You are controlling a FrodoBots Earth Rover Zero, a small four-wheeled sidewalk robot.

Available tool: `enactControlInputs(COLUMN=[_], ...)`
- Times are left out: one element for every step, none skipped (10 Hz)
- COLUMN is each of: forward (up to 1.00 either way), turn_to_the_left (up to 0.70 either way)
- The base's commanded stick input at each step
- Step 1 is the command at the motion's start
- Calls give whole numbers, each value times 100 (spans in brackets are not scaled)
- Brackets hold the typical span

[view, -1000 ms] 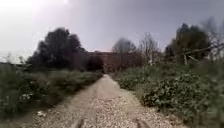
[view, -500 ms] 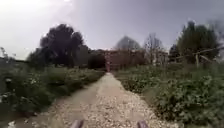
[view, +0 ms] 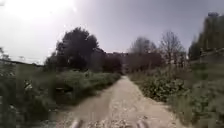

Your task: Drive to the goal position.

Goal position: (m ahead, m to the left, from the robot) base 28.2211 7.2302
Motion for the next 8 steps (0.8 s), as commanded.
enactControlInputs(forward=[85,85,85,85,85,85,85,85], turn_to_the_left=[0,-1,-10,-29,-34,-34,-33,-13])
